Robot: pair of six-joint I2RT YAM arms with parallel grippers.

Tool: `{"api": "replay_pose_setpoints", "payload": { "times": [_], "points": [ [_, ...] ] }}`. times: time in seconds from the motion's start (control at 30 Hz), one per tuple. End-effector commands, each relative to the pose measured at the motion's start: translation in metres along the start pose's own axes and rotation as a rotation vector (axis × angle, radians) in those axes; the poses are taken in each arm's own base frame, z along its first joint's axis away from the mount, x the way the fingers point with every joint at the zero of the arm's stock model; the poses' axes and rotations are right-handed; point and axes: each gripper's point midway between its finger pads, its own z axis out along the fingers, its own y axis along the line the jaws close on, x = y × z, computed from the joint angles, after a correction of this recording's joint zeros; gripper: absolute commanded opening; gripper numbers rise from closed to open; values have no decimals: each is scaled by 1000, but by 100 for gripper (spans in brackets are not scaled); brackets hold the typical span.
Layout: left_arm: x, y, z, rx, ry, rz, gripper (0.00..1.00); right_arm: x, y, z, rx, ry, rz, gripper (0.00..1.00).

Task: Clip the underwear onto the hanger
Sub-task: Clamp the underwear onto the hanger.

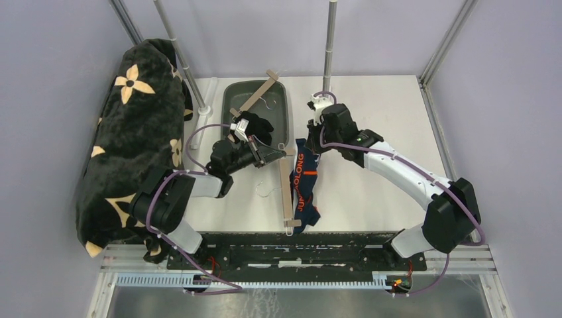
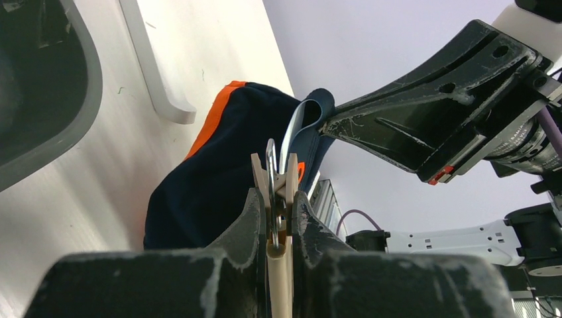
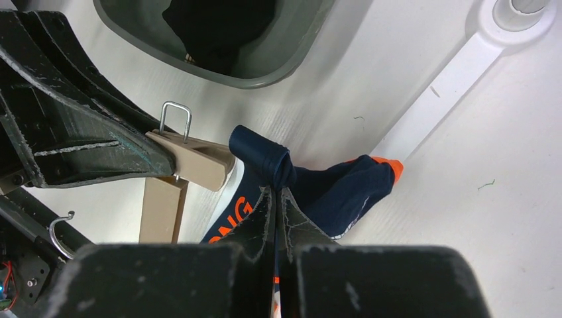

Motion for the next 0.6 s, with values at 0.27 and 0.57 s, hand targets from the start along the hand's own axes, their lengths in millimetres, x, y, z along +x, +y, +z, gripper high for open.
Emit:
{"api": "replay_pose_setpoints", "payload": {
  "times": [0.27,0.57],
  "points": [
    [-10,-46,11,132,-14,148,3,-40,4,-17,-50,-129,-22,0],
    [-6,-48,17,136,-2,155,3,-42,4,-19,-56,-135,-22,0]
  ]
}}
